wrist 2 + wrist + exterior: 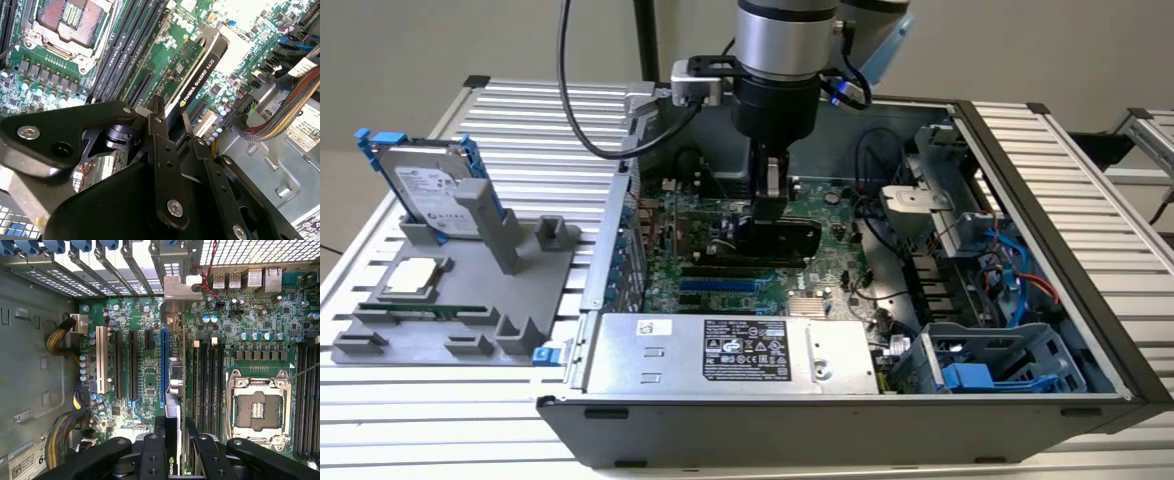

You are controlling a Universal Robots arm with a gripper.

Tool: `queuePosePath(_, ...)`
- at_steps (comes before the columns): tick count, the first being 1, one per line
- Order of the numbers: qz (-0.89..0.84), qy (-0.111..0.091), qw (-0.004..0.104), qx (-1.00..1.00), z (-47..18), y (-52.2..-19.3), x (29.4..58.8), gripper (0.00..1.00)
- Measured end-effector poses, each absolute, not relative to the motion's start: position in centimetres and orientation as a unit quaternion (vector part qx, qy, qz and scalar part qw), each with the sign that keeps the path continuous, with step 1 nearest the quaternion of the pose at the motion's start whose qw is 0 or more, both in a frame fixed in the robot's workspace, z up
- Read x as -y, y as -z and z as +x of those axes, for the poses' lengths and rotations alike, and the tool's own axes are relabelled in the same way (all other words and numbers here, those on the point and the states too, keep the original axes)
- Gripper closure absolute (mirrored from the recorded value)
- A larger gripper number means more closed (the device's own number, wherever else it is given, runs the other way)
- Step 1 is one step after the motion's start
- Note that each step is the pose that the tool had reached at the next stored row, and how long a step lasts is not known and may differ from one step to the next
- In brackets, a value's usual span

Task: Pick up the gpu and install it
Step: 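Insert the gpu into the slot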

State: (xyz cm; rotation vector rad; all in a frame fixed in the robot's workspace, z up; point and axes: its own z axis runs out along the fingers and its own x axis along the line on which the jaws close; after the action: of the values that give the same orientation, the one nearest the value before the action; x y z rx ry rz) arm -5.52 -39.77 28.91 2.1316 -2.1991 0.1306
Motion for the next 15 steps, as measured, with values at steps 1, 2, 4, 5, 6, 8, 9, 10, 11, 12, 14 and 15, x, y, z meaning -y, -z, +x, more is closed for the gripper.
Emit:
queuePosePath(1, 0.695, -0.043, 0.038, 0.717, -5.5, -28.9, 39.8, 1.00)
queuePosePath(2, 0.695, -0.043, 0.038, 0.717, -5.5, -28.9, 39.9, 1.00)
queuePosePath(4, 0.695, -0.043, 0.038, 0.717, -5.6, -28.8, 40.0, 1.00)
queuePosePath(5, 0.695, -0.043, 0.038, 0.717, -5.6, -28.8, 40.1, 1.00)
queuePosePath(6, 0.695, -0.043, 0.038, 0.717, -5.7, -28.8, 40.2, 1.00)
queuePosePath(8, 0.695, -0.043, 0.038, 0.717, -6.0, -28.7, 40.4, 1.00)
queuePosePath(9, 0.695, -0.042, 0.038, 0.717, -6.1, -28.6, 40.5, 1.00)
queuePosePath(10, 0.695, -0.042, 0.037, 0.717, -6.2, -28.6, 40.6, 1.00)
queuePosePath(11, 0.695, -0.041, 0.037, 0.717, -6.3, -28.5, 40.7, 1.00)
queuePosePath(12, 0.695, -0.040, 0.036, 0.717, -6.4, -28.5, 40.8, 1.00)
queuePosePath(14, 0.695, -0.039, 0.034, 0.717, -6.5, -28.4, 41.2, 1.00)
queuePosePath(15, 0.695, -0.038, 0.033, 0.717, -6.5, -28.4, 41.4, 1.00)
